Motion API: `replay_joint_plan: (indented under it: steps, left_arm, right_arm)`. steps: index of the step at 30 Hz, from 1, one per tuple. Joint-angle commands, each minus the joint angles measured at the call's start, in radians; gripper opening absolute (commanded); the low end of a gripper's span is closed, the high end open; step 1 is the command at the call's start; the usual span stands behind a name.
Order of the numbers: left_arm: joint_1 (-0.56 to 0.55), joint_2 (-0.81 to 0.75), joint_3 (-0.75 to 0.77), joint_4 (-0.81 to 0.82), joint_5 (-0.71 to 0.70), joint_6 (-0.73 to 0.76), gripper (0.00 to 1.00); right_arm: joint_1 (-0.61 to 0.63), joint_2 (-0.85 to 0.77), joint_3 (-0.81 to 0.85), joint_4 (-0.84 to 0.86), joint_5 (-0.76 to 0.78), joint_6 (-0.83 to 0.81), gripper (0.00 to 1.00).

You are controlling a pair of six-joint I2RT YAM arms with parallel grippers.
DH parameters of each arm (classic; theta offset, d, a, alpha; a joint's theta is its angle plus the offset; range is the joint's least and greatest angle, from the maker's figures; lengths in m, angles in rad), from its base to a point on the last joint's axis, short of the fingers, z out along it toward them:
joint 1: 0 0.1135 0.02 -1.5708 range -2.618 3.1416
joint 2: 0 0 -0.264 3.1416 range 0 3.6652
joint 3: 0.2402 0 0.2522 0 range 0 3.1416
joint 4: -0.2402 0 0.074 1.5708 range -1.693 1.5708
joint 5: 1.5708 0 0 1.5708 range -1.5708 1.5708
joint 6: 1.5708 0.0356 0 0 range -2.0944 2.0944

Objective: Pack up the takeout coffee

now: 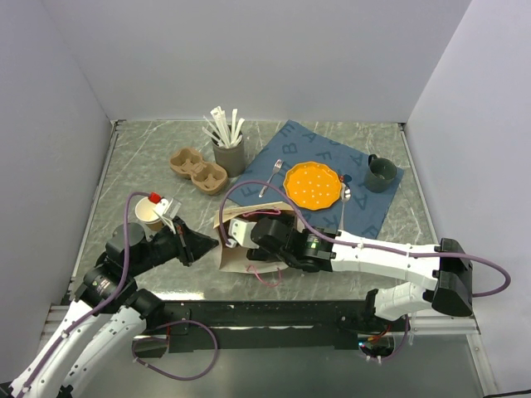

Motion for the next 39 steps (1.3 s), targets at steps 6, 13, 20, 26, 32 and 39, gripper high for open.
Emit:
replay_joint_plan:
  steps: [6,13,20,26,32,39]
  left_arm:
    - [-0.004,0.004,-0.001,0.027,0.024,0.009,0.01]
    - [-0.004,0.005,-0.004,0.027,0.025,0.005,0.01]
    - [-0.008,0.005,-0.002,0.023,0.018,0.003,0.01]
    - [-0.015,0.011,-0.001,0.018,0.013,0.000,0.01]
    - [-0.018,0.016,0.001,0.015,0.007,0.002,0.01]
    - [-0.021,0.016,0.001,0.012,0.008,0.003,0.01]
  right_arm:
    - [-0.029,0.036,0.021,0.079,0.008,0.017,0.42]
    - [-0.049,0.047,0.007,0.113,0.013,0.027,0.42]
    - [-0.062,0.054,0.010,0.125,-0.024,0.040,0.41]
    - [-0.062,0.053,0.010,0.127,-0.058,0.063,0.41]
    - [-0.062,0.041,0.003,0.140,-0.069,0.058,0.41]
    - [-0.062,0.013,-0.026,0.185,-0.092,-0.037,0.41]
